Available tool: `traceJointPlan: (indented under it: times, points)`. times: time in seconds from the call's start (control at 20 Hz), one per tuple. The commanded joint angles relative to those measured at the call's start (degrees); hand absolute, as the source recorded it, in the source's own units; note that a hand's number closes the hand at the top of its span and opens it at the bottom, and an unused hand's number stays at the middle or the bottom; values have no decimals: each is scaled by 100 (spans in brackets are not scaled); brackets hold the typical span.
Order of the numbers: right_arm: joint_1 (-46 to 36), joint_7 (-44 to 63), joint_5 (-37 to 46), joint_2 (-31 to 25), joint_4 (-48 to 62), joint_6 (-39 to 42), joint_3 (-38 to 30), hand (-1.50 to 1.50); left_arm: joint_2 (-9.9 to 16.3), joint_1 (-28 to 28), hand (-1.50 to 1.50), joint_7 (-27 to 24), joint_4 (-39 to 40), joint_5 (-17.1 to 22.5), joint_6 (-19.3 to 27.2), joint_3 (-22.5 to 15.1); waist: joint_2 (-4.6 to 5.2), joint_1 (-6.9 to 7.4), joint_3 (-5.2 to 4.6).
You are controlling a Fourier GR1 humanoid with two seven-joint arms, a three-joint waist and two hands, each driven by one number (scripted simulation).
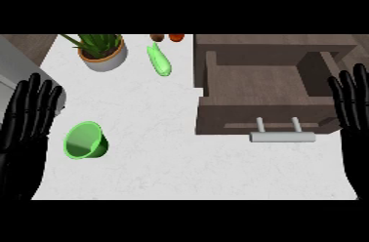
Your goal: Pick up the cup, place it into the drawer and close the drawer
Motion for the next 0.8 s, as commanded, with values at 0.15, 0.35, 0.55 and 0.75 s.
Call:
traceJointPlan:
  times: [0.15, 0.35, 0.55, 0.75]
  points:
    - [266, 74, 43, 28, -167, 98, 199, -150, -537, -78, -150, -86, 164, -1272, 1485, 442, 109, 55, 118]
    - [154, 511, -536, 235, 1, 276, 449, -150, -718, -456, -150, 177, 709, -878, 3001, 518, 142, 0, 107]
    - [35, 405, -804, 25, 274, 506, 80, -150, -727, -824, -150, -16, 1262, -1026, 3647, 99, 122, 24, 112]
    - [-137, 478, -567, 202, 349, 351, 258, -150, -730, -733, -150, -184, 1390, -1123, 4174, -381, 117, 51, 112]
